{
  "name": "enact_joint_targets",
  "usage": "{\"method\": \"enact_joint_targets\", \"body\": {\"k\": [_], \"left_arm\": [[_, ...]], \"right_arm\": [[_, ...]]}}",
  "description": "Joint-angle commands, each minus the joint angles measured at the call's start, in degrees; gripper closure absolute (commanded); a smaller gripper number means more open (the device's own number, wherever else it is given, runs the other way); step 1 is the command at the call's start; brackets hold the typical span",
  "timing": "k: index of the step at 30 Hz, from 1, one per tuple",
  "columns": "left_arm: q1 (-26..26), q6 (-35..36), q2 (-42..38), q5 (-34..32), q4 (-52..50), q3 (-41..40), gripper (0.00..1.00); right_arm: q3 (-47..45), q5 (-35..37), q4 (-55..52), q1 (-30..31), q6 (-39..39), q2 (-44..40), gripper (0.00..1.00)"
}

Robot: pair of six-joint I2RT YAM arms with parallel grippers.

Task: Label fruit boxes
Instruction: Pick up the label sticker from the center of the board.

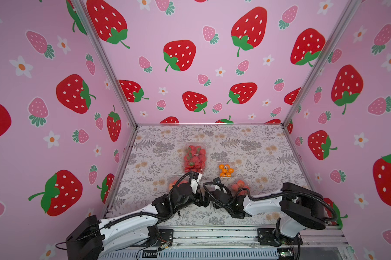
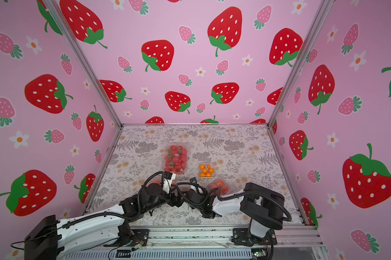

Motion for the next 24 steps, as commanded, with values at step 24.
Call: {"method": "enact_joint_targets", "body": {"k": [24], "left_arm": [[1.98, -6.75, 20.52, 2.49, 16.26, 5.51, 0.26]], "right_arm": [[-12.19, -9.34, 10.12, -3.10, -12.44, -17.33, 0.56]]}}
